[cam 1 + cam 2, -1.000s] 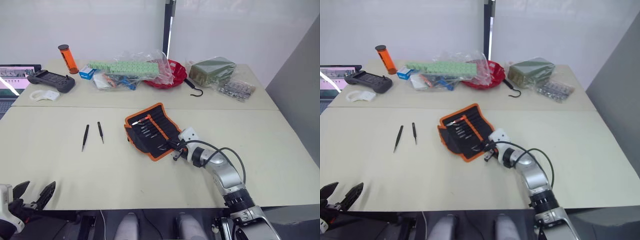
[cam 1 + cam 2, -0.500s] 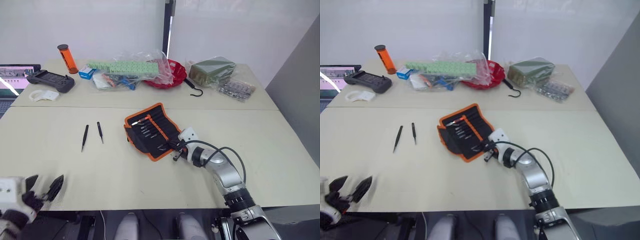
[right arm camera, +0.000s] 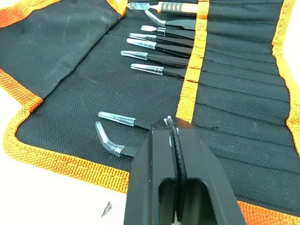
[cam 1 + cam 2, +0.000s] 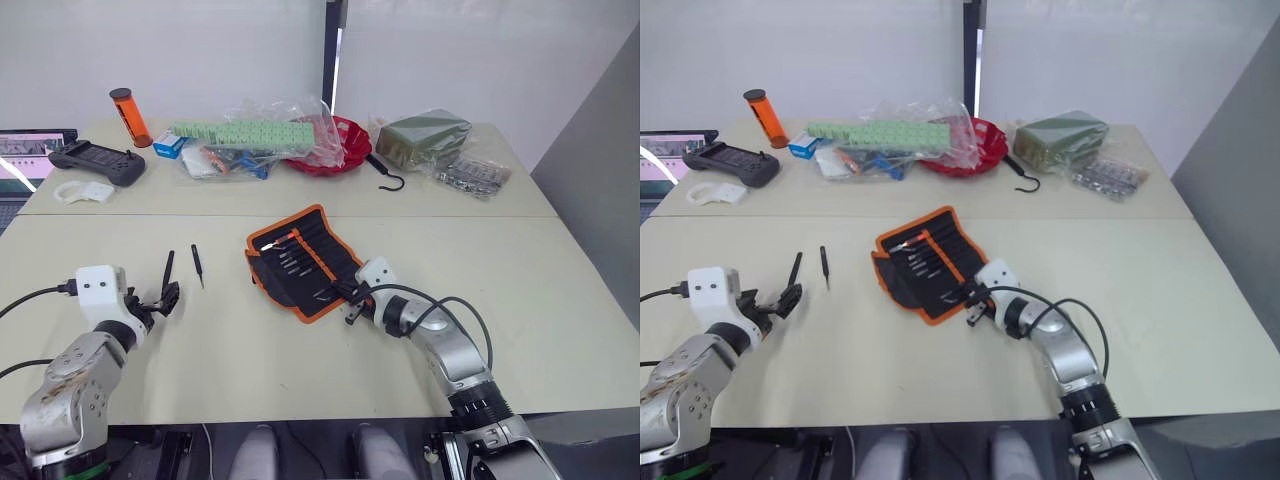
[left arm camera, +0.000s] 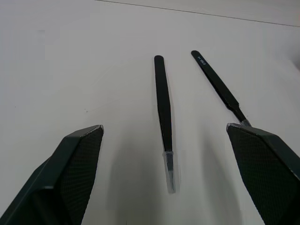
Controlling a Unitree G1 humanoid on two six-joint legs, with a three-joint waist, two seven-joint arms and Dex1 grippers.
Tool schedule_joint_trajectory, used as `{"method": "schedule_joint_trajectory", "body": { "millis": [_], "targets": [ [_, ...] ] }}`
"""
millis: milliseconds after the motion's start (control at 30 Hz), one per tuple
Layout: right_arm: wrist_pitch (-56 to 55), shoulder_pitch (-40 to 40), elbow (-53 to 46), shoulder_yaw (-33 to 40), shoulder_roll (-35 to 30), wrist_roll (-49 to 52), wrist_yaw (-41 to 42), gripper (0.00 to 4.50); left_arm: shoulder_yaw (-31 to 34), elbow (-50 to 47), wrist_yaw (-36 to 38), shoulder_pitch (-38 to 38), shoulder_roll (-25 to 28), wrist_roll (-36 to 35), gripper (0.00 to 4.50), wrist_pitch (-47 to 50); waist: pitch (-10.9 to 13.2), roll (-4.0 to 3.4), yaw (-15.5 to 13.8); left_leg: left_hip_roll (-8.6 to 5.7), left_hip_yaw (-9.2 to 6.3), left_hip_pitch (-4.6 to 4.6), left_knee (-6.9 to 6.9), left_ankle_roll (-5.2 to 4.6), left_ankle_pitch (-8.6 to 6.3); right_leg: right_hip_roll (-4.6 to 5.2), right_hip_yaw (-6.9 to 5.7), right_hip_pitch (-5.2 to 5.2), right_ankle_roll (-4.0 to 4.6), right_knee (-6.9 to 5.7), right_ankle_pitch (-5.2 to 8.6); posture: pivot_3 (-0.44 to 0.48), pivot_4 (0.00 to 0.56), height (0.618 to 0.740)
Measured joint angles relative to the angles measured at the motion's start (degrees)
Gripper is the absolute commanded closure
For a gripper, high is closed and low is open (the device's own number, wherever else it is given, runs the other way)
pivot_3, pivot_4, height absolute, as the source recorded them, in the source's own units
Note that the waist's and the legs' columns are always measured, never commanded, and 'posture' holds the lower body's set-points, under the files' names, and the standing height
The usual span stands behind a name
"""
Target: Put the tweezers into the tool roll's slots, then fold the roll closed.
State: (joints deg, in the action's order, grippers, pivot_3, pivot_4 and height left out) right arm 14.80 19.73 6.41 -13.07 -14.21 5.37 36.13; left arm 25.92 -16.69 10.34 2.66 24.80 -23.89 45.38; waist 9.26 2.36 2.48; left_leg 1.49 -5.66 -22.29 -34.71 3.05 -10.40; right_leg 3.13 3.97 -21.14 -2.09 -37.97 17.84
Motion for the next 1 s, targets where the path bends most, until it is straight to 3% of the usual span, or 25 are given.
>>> {"method": "schedule_joint_trajectory", "body": {
  "millis": [100, 467, 733, 867, 1000],
  "targets": [
    [0.3, -0.1, -0.3, 0.1, 0.0, -0.1, -0.2, 4.5, -2.5, 3.0, -1.3, 2.3, 0.0, 2.4, 0.82, -0.1, 0.0, -0.02, -0.1, -0.01, 0.0, 0.02, -0.01, 0.0, 0.0, 0.0, 0.0, 0.02, 0.0, 0.0, 0.0, 0.0, 0.15, 0.74],
    [0.4, -0.1, -0.6, 0.1, -0.2, -0.2, -0.2, 4.5, -3.2, 6.2, -3.7, 5.6, -0.5, 5.2, 4.48, 0.3, 0.0, -0.25, -0.2, -0.03, -0.03, 0.06, -0.02, 0.0, 0.01, 0.01, 0.01, 0.06, -0.02, -0.02, 0.01, 0.0, 0.15, 0.74],
    [0.4, 0.2, -0.5, 0.0, 0.0, -0.2, -0.2, 4.5, -2.1, 6.6, -1.8, 8.1, -0.6, 5.5, 4.48, -6.7, 0.0, -0.18, -0.1, -0.02, -0.07, 0.0, -0.02, 0.0, 0.01, -0.03, -0.01, 0.01, -0.02, -0.02, 0.0, 0.0, 0.15, 0.74],
    [0.4, 0.2, -0.4, 0.0, 0.1, -0.2, -0.3, 4.5, -2.9, 4.1, 5.8, 12.0, 5.8, 3.9, 4.48, -10.3, 0.0, -0.19, 0.0, -0.02, -0.07, -0.04, 0.01, 0.0, 0.01, -0.03, -0.01, -0.01, -0.02, 0.03, 0.01, 0.0, 0.15, 0.74],
    [0.3, 0.2, -0.3, 0.2, 0.2, -0.2, -1.2, 4.5, -6.2, -0.7, 13.9, 14.9, 7.6, 0.3, 4.48, -12.9, 0.0, -0.2, 0.0, -0.04, -0.06, -0.04, 0.0, 0.0, 0.0, -0.01, 0.01, 0.01, -0.03, 0.04, 0.01, 0.0, 0.15, 0.74]
  ]
}}
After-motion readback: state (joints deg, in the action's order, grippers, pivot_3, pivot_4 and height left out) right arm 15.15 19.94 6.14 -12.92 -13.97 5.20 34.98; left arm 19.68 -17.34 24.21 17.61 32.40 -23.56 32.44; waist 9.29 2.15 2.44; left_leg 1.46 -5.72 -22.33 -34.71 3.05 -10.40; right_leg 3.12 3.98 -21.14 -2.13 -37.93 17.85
